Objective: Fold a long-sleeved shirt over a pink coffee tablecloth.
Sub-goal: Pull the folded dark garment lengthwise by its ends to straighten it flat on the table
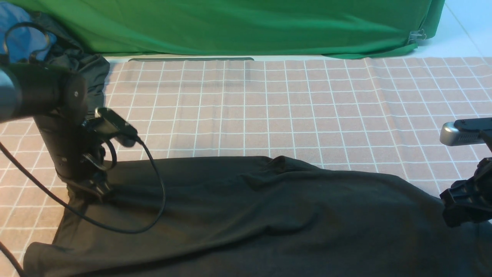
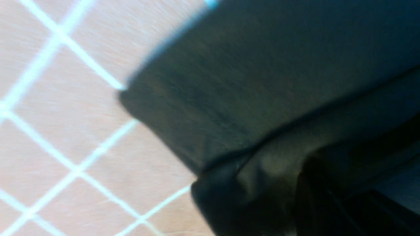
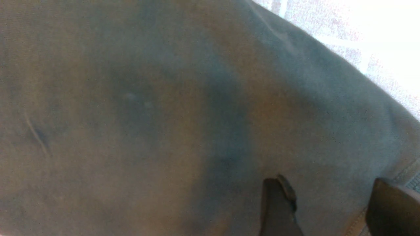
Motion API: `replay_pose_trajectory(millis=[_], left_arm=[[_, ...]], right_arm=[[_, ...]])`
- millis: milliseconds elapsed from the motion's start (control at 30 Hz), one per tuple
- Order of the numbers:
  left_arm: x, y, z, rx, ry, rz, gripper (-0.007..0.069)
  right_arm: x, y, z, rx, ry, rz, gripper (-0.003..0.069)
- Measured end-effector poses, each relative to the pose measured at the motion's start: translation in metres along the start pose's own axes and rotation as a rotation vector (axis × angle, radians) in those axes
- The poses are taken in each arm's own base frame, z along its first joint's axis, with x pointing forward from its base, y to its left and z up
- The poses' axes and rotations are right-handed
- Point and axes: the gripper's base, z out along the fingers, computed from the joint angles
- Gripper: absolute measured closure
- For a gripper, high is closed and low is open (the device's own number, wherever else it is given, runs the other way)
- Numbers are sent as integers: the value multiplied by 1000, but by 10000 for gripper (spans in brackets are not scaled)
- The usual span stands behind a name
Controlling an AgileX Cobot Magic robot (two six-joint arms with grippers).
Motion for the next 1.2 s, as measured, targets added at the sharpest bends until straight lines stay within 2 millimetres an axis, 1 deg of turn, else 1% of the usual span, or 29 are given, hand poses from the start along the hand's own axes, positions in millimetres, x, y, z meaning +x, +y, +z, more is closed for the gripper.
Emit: replay_pose_trajectory(millis=[133, 200, 300, 500, 667, 767, 867, 933, 1000, 1067, 1100, 1133, 1167, 1200], left_arm=[[0, 4, -27, -84, -107, -11, 595], [1, 5, -32, -104, -131, -12, 595], [0, 5, -32, -108, -133, -10, 595], [-6, 10, -25, -140, -169, -8, 595], [-13, 15, -20, -177, -222, -80, 595], [-14, 15, -17, -176, -223, -112, 595], [-13, 15, -14, -166, -201, -119, 595], [-12, 14, -13, -160, -188, -120, 594], [-12, 14, -11, -152, -174, -121, 594], [-11, 13, -11, -149, -169, -122, 594], [-11, 13, -11, -149, -169, -124, 594], [-11, 13, -11, -148, -169, -131, 594], [-11, 13, -11, -147, -168, -134, 594], [-11, 13, -11, -145, -165, -139, 594]], right_arm=[[0, 0, 0, 1, -4, 0, 254], [0, 0, 0, 1, -4, 0, 254], [0, 0, 0, 1, -4, 0, 254], [-1, 0, 0, 1, -9, -1, 254], [-2, 0, 0, 3, -24, -5, 254], [-3, 2, 0, -21, -29, -28, 254], [-10, 12, -6, -99, -72, -106, 254], [-20, 25, -14, -143, -121, -180, 254], [-34, 41, -22, -167, -166, -256, 254], [-50, 62, -29, -187, -203, -354, 253], [-56, 71, -30, -195, -213, -394, 251], [-65, 85, -32, -208, -226, -453, 246], [-68, 91, -31, -214, -228, -477, 242], [-75, 101, -31, -221, -234, -510, 239]])
